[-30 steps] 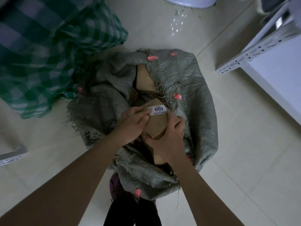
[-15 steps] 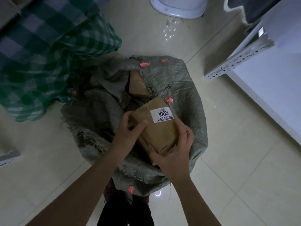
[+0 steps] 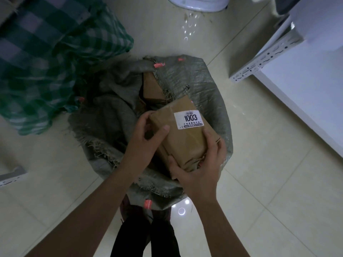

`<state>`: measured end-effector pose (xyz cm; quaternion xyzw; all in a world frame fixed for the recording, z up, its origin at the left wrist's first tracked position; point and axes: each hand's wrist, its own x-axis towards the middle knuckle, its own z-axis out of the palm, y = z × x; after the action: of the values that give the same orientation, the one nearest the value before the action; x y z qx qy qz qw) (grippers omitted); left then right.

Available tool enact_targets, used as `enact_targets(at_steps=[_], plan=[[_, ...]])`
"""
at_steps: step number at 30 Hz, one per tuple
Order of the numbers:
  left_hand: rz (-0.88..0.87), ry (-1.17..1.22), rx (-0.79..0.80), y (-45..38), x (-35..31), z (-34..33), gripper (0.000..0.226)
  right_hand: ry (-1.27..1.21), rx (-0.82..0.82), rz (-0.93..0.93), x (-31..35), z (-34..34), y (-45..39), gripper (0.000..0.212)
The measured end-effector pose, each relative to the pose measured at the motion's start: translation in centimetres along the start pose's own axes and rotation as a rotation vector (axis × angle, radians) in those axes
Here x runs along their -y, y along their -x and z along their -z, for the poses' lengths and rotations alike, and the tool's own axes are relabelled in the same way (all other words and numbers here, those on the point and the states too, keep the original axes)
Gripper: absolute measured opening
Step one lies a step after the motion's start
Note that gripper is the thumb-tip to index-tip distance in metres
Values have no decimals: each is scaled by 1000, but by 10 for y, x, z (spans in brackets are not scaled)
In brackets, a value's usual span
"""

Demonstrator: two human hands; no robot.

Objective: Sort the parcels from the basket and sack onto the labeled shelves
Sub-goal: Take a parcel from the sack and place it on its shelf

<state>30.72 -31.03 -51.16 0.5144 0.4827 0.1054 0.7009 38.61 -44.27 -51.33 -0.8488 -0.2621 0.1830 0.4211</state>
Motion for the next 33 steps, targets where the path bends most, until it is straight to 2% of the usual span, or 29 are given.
enact_targets(at_steps=[2, 9, 11, 13, 15, 19, 22, 26, 29, 30, 32, 33], plan=[[-29, -10, -18, -3, -9, 1, 60, 7, -31, 15, 11, 2, -6, 90], [-138, 0, -71, -14, -43, -1, 64, 32, -108, 80, 43, 7, -30, 89], [-185, -7, -77, -16, -54, -1, 55, 30, -117, 79, 49, 7, -37, 91], [-247, 6, -68, -20, -65, 0, 37, 22, -131, 97, 52, 5, -42, 92], [-277, 6, -66, -26, -66, 2, 33, -4, -139, 116, 49, -1, -47, 94], [-162, -60, -50, -40, -38, 4, 49, -55, -28, 4, 22, -18, -43, 97], [-67, -124, 26, -38, -8, 6, 43, -7, 81, -97, -4, -21, -30, 96], [-51, -135, 52, -33, 11, 4, 36, 162, 135, -164, -10, -20, -23, 95], [-49, -187, 60, -34, 9, -6, 52, 473, 105, -6, 4, -18, -43, 93], [-45, -210, 83, -34, 9, -9, 54, 566, 152, 4, 10, -18, -52, 94], [-27, -270, 138, -30, 9, -13, 42, 658, 261, -91, 14, -19, -67, 100], [-4, -279, 161, -28, 10, -12, 36, 659, 265, -139, 13, -18, -74, 104]])
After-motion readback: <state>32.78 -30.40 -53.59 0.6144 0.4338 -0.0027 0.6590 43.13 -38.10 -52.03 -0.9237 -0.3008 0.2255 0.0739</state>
